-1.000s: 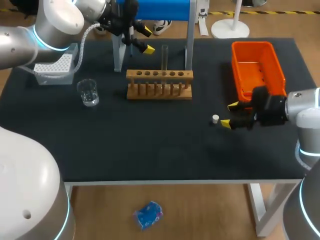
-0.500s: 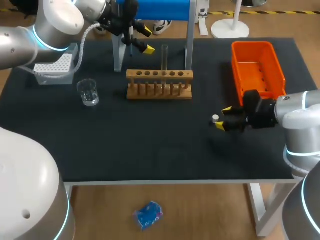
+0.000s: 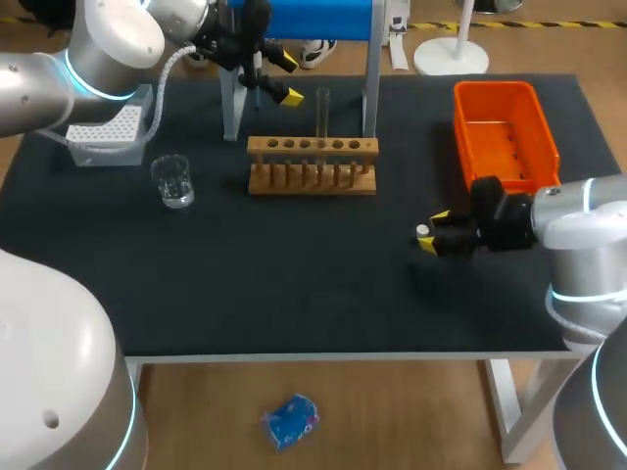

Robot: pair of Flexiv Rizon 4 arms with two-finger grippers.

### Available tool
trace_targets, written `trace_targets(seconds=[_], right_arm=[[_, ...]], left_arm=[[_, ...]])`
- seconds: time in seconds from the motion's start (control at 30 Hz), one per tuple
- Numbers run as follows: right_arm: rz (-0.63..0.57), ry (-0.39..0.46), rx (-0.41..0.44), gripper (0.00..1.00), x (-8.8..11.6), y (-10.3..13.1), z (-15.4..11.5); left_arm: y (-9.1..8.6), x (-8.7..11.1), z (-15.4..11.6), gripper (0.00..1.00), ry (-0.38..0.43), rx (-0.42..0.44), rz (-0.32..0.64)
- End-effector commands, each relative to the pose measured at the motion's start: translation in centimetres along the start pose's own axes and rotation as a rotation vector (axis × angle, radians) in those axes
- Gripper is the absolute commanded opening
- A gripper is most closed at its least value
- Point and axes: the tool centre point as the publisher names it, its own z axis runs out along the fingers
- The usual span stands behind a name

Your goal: Invert the test tube, pick up the pipette, mount the tip to pipette, aspirate from beaker and dispense into the tube, eject the tip, return the pipette, and cap with the stopper.

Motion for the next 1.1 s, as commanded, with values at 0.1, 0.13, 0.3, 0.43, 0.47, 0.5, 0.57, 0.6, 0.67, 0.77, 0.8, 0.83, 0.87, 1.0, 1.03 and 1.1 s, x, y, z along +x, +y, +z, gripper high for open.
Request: trace_targets(seconds=[0.1,0.13,0.3,0.43,0.47,0.5,0.57,0.6,0.67,0.77,0.8,0.83,0.87,1.0,1.03,1.1], right_arm=[[-0.001,-0.011,0.003,0.58,-0.4,0.0,0.6],[0.001,-0.012,0.003,0.58,-0.5,0.0,0.7],[0.003,-0.013,0.004,0.56,-0.7,0.0,1.0],[0.004,-0.012,0.007,0.56,-0.8,0.0,1.3],[0.005,-0.011,0.007,0.56,-0.8,0.0,1.4],[0.006,-0.011,0.007,0.55,-0.8,0.0,1.4],[0.007,-0.010,0.008,0.54,-0.9,0.0,1.5],[0.008,-0.011,0.008,0.53,-0.9,0.1,1.6],[0.010,-0.011,0.009,0.49,-1.0,0.1,1.7],[0.014,-0.012,0.007,0.48,-1.1,0.2,1.9],[0.014,-0.012,0.007,0.48,-1.1,0.3,2.0],[0.014,-0.012,0.007,0.48,-1.1,0.3,2.0],[0.015,-0.012,0.007,0.48,-1.1,0.3,2.1],[0.016,-0.011,0.008,0.47,-1.2,0.3,2.2],[0.017,-0.011,0.009,0.45,-1.2,0.3,2.2],[0.018,-0.011,0.010,0.45,-1.3,0.3,2.2]], left_arm=[[-0.1,-0.1,-0.1,1.00,0.005,-0.004,-0.001],[-0.1,-0.1,-0.1,1.00,0.005,-0.004,-0.001],[-0.1,-0.1,-0.1,1.00,0.005,-0.004,-0.001],[-0.1,-0.1,-0.1,1.00,0.005,-0.004,-0.001],[-0.1,-0.1,-0.1,1.00,0.005,-0.004,-0.001],[-0.1,-0.1,-0.1,1.00,0.005,-0.004,-0.001],[-0.1,-0.1,-0.1,1.00,0.005,-0.004,-0.001],[-0.1,-0.1,-0.1,1.00,0.005,-0.004,-0.001],[-0.1,-0.1,-0.1,1.00,0.005,-0.004,-0.001],[-0.1,-0.1,-0.1,1.00,0.005,-0.004,-0.001],[-0.1,-0.1,-0.1,1.00,0.005,-0.004,-0.001],[-0.1,-0.1,-0.1,1.00,0.005,-0.004,-0.001],[-0.1,-0.1,-0.1,1.00,0.005,-0.004,-0.001],[-0.1,-0.1,-0.1,1.00,0.005,-0.004,-0.001],[-0.1,-0.1,-0.1,1.00,0.005,-0.004,-0.001],[-0.1,-0.1,-0.1,1.00,0.005,-0.004,-0.001]])
